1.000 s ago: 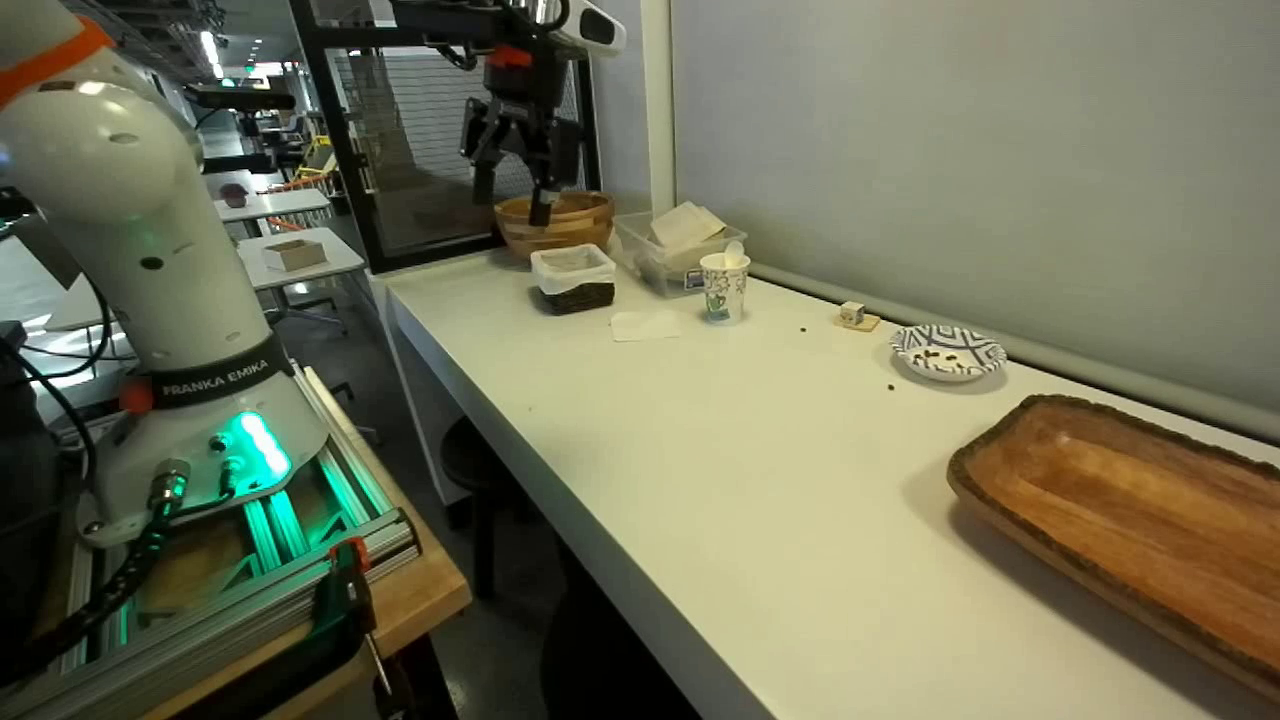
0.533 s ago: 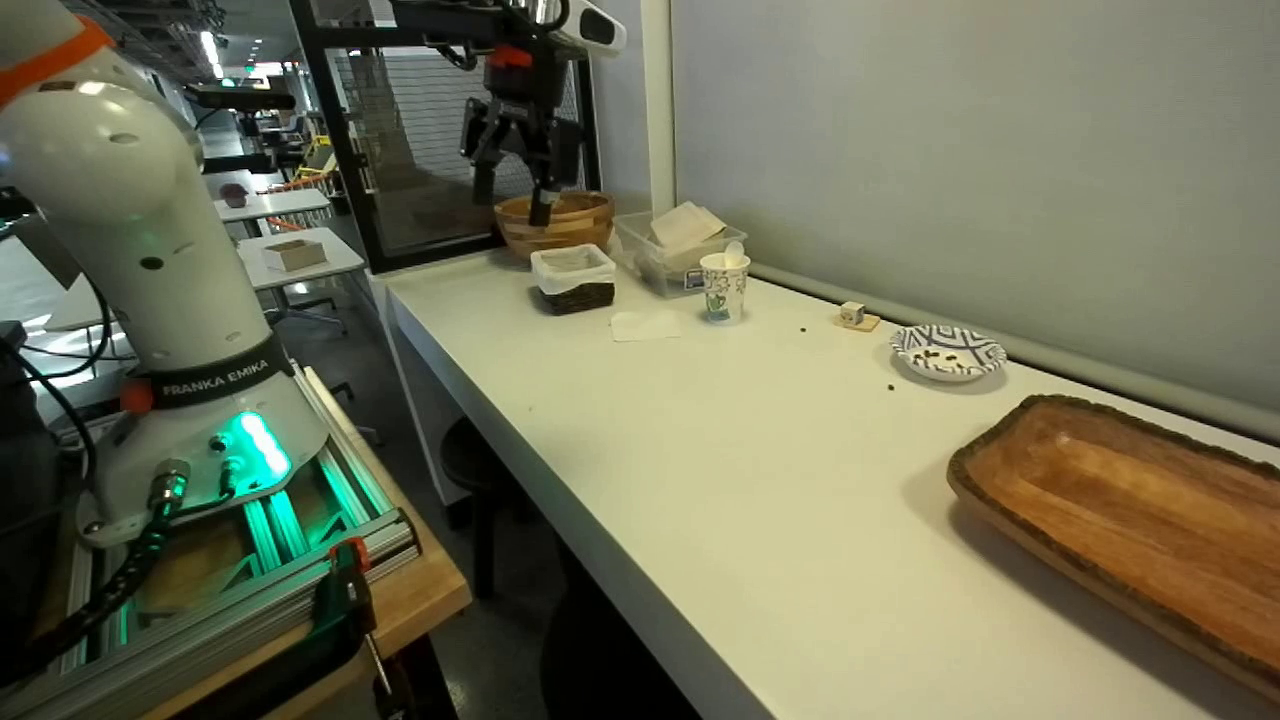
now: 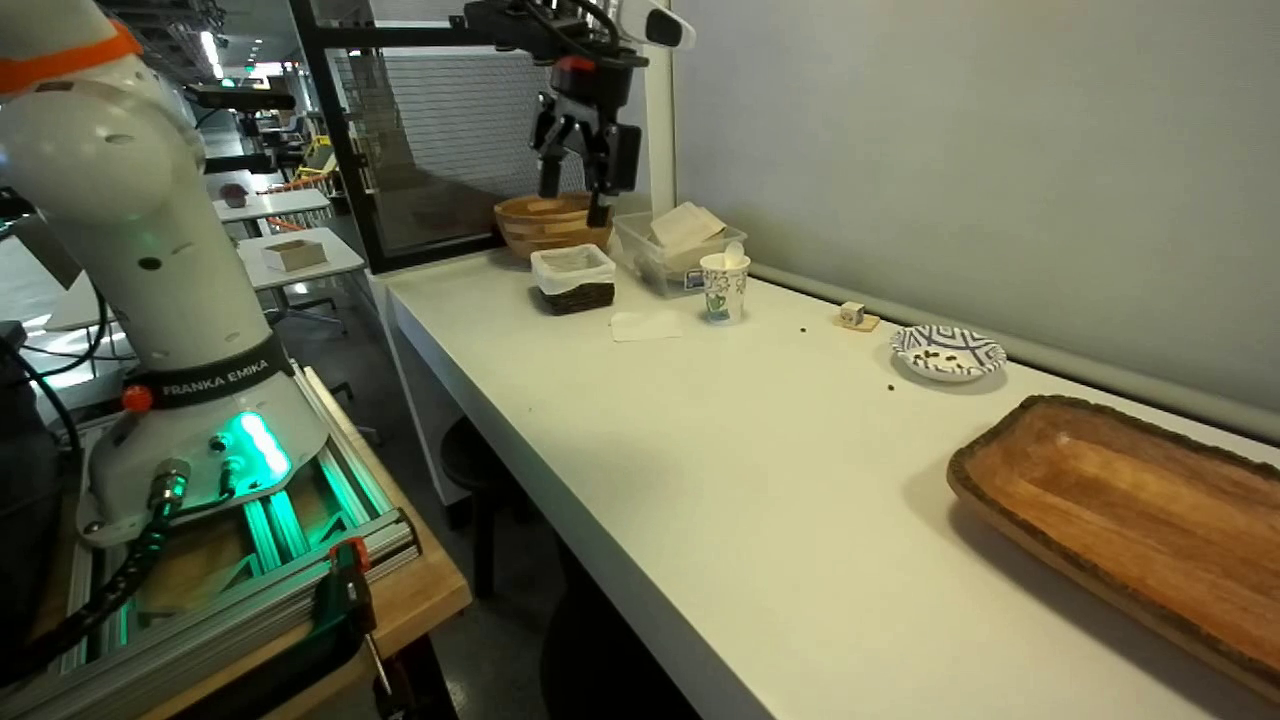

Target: Move the bowl forwards.

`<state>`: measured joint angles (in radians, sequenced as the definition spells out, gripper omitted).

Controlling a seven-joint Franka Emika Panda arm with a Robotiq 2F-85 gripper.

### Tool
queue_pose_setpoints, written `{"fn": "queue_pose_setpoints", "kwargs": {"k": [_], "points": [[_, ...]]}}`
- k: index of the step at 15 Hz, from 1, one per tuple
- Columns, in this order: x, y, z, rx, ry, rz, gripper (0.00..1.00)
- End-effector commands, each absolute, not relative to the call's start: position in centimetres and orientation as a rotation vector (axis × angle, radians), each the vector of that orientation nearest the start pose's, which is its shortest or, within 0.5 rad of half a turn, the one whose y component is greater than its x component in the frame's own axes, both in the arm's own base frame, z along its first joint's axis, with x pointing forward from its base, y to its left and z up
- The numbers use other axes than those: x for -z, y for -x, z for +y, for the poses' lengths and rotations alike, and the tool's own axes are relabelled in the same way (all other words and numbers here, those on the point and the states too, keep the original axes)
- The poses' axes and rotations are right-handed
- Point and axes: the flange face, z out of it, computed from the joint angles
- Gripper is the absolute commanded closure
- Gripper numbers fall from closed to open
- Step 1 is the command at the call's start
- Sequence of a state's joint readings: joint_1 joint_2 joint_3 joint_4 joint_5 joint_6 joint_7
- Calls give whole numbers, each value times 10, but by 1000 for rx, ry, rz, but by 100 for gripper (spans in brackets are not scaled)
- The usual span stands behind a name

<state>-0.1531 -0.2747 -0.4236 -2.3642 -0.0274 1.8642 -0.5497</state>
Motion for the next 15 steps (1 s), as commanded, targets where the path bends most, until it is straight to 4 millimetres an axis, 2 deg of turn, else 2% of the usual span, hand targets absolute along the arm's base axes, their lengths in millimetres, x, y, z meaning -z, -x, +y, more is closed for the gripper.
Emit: {"fn": "queue_pose_setpoints", "kwargs": {"k": [1, 3, 6, 12, 13, 14, 15], "points": [[-393, -404, -287, -159, 2903, 157, 0], [-386, -428, -313, -63, 2924, 263, 0], [-369, -467, -352, 87, 2953, 519, 0], [-339, -529, -415, 292, 2911, 977, 0], [-331, -537, -421, 273, 2882, 1062, 0], [-346, -518, -404, 258, 2934, 924, 0], [-340, -525, -411, 256, 2922, 978, 0]]}}
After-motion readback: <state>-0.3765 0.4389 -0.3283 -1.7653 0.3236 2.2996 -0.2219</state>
